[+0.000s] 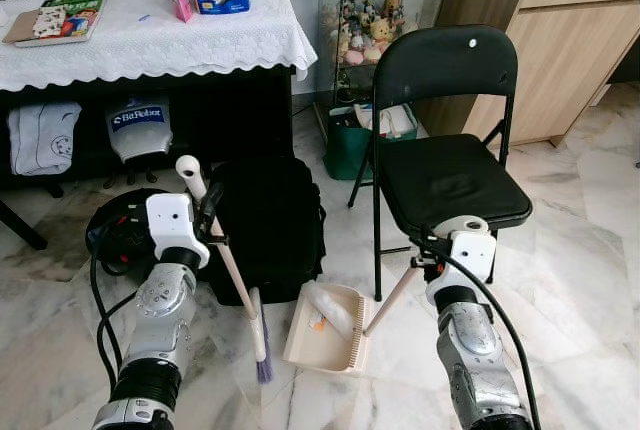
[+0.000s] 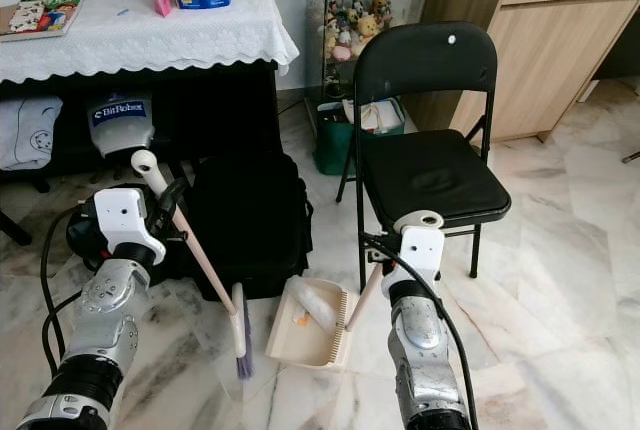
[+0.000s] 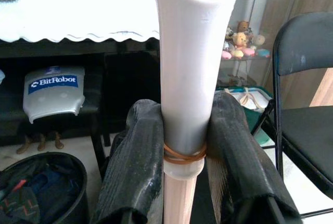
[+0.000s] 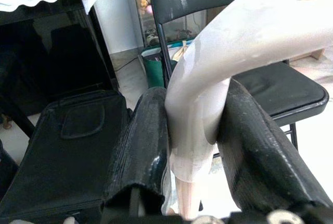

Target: Sweep floor

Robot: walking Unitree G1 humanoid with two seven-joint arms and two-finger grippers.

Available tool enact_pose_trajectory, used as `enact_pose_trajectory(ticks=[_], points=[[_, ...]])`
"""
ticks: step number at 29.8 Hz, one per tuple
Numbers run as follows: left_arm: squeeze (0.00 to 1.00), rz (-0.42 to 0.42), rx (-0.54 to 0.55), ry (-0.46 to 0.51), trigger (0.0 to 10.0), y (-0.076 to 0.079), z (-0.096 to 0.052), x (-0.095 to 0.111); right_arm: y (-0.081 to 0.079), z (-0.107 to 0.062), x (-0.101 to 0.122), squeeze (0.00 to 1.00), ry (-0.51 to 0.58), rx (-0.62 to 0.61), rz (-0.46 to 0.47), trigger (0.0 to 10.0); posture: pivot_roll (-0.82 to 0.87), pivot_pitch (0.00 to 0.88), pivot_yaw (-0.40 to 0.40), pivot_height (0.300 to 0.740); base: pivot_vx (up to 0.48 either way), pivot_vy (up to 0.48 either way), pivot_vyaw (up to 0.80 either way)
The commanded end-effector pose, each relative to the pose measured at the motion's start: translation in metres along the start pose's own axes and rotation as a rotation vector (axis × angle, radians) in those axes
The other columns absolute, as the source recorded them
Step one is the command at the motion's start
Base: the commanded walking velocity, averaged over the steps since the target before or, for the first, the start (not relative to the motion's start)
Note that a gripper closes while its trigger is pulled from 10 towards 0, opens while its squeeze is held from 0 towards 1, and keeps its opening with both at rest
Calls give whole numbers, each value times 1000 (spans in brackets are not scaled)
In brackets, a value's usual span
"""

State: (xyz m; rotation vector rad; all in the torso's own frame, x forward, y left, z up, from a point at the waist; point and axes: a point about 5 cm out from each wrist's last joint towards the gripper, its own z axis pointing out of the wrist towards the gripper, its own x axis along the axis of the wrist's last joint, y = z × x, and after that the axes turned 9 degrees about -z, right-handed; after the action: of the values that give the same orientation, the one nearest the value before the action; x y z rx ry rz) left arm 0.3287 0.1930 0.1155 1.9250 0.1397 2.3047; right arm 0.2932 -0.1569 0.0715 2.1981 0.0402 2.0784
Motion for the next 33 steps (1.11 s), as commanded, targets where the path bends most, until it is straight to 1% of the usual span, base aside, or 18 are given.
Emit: enact_pose_trajectory(ticks=[1, 26, 33], points=[[0, 21, -17, 45, 10000, 0, 3, 10, 4, 3, 18, 0, 95, -29, 14, 10000, -113, 67, 16, 740, 0, 0, 0], [0, 22, -28, 37, 10000, 2, 5, 9, 3, 4, 18, 0, 96, -27, -10, 10000, -116, 60, 21, 740, 0, 0, 0], [0, 25, -32, 38, 10000, 2, 7, 11, 1, 5, 19, 0, 98, -27, -8, 10000, -85, 70, 32, 740, 0, 0, 0]])
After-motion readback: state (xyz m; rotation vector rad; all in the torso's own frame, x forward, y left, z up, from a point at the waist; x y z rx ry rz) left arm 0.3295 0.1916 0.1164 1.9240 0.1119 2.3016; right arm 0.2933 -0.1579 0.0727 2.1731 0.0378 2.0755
